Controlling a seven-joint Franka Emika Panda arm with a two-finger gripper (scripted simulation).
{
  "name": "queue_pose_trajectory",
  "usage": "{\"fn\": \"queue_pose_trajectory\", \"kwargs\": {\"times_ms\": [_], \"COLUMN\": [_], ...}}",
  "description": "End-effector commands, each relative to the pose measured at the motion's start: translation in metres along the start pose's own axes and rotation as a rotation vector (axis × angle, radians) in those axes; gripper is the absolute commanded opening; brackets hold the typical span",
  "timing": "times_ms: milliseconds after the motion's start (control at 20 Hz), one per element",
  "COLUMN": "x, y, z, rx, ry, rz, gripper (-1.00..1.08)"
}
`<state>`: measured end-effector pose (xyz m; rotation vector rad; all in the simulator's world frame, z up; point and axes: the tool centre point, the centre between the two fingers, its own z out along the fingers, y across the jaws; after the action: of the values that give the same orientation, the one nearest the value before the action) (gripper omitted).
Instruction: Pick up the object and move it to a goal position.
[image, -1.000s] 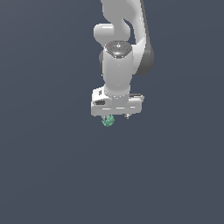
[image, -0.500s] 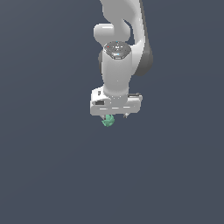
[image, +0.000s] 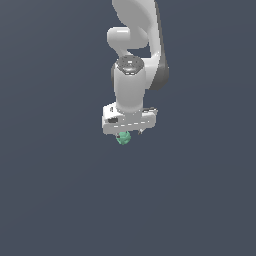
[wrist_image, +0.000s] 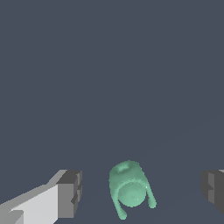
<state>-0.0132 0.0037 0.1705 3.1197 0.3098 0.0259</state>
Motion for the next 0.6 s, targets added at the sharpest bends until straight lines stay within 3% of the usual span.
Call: {"fn": "queue_pose_trajectory", "kwargs": {"times_ms": [0, 550], "x": [-0.008, -0.058], "y": [0.002, 0.010], "z": [0.010, 0.060], "rx": [0.000, 0.006], "ry": [-0.002, -0.011], "rz": [-0.040, -0.262], "gripper": [1.00, 1.00]}}
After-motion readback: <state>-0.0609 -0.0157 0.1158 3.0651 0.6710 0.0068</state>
